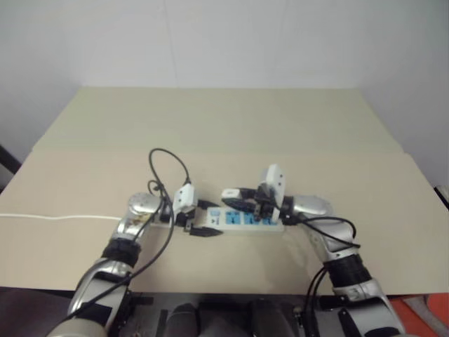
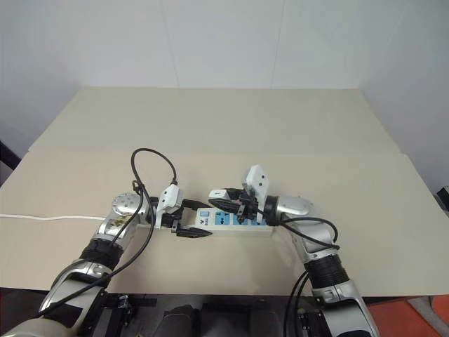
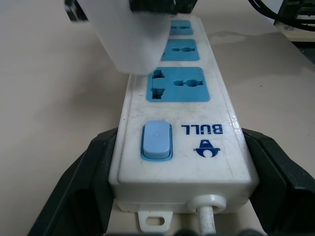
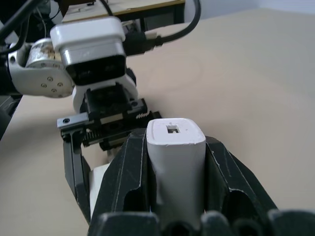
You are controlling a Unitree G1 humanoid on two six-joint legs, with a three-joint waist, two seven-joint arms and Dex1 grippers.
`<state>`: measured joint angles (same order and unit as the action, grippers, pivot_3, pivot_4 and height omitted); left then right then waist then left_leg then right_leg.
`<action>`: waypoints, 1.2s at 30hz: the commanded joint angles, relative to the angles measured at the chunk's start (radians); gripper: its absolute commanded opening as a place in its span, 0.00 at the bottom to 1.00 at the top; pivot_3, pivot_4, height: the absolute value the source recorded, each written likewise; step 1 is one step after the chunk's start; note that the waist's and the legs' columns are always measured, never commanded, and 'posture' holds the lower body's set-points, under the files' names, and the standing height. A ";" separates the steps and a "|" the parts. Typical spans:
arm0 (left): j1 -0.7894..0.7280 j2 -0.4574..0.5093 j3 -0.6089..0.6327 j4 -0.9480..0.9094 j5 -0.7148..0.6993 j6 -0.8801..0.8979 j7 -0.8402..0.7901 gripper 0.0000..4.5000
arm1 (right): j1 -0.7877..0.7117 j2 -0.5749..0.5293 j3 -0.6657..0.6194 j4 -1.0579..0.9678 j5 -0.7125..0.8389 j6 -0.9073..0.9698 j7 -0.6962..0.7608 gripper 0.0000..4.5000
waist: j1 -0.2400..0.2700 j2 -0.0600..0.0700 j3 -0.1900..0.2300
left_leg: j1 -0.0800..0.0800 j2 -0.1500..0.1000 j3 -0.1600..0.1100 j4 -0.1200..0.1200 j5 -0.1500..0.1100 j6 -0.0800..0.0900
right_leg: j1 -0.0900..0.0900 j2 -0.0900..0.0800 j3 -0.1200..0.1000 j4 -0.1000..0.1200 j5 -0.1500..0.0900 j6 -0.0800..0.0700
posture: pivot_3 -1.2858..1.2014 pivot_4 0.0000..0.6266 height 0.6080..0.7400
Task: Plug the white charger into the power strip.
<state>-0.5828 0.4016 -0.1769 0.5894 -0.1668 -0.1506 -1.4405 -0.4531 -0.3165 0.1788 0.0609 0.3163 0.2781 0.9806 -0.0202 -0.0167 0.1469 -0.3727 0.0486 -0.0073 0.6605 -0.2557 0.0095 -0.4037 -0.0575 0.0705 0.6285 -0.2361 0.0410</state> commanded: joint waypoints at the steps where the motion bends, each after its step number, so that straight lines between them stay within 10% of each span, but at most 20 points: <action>1: -0.005 0.008 -0.013 0.004 0.011 -0.002 -0.003 0.73 | -0.022 0.012 0.003 -0.007 0.000 -0.033 0.006 0.26 | 0.000 0.000 0.000 | 0.000 0.000 0.000 0.000 0.000 0.000 | 0.000 0.000 0.000 0.000 0.000 0.000 | 0.52 0.24 1.00; 36: 0.006 0.024 -0.009 -0.008 0.012 0.004 -0.001 0.73 | -0.005 0.027 0.032 0.060 -0.017 -0.069 0.059 0.26 | -0.001 0.000 0.000 | 0.000 0.000 0.000 0.000 0.000 0.000 | 0.000 0.000 0.000 0.000 0.000 0.000 | 0.52 0.24 1.00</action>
<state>-0.5827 0.4043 -0.1776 0.5889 -0.1655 -0.1505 -1.4396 -0.4675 -0.2897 0.1995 0.1347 0.2961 0.2035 1.0325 -0.0211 -0.0168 0.1468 -0.3724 0.0486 -0.0073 0.6605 -0.2557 0.0095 -0.4036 -0.0575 0.0705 0.6286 -0.2361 0.0410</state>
